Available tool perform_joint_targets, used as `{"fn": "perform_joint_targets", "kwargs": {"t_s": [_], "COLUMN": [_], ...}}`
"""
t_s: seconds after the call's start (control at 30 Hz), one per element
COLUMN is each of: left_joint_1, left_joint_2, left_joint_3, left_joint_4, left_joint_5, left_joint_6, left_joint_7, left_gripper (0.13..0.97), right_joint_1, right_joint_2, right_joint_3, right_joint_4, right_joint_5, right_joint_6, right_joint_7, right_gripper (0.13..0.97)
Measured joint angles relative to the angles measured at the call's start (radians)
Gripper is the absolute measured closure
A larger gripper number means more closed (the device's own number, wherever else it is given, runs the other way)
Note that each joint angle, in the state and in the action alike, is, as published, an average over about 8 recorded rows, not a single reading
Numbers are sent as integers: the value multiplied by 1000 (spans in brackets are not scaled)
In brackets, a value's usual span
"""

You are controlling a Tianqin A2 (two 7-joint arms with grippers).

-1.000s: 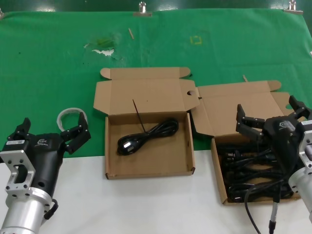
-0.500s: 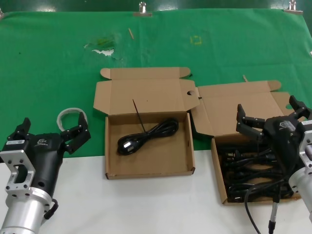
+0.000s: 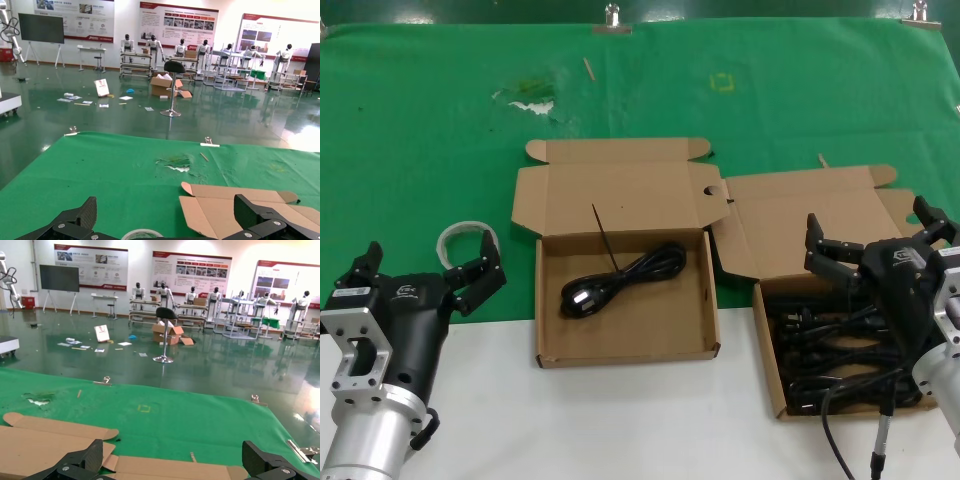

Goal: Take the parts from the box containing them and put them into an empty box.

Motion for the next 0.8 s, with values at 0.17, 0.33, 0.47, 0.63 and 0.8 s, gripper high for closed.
{"fn": "perform_joint_targets", "kwargs": {"t_s": [0.17, 0.33, 0.47, 0.63, 0.8], "left_joint_1": [0, 0, 0, 0, 0], "left_joint_2": [0, 0, 0, 0, 0], "left_joint_3": [0, 0, 0, 0, 0], "left_joint_4": [0, 0, 0, 0, 0], "left_joint_5": [0, 0, 0, 0, 0], "left_joint_6": [0, 0, 0, 0, 0], "left_joint_7": [0, 0, 0, 0, 0], "left_gripper": [132, 132, 132, 132, 132], "right_joint_1": [0, 0, 0, 0, 0], "right_joint_2": [0, 0, 0, 0, 0], "right_joint_3": [0, 0, 0, 0, 0], "right_joint_4": [0, 0, 0, 0, 0], "right_joint_5": [0, 0, 0, 0, 0], "right_joint_6": [0, 0, 0, 0, 0], "right_joint_7": [0, 0, 0, 0, 0], "right_gripper": [129, 129, 129, 129, 129]}}
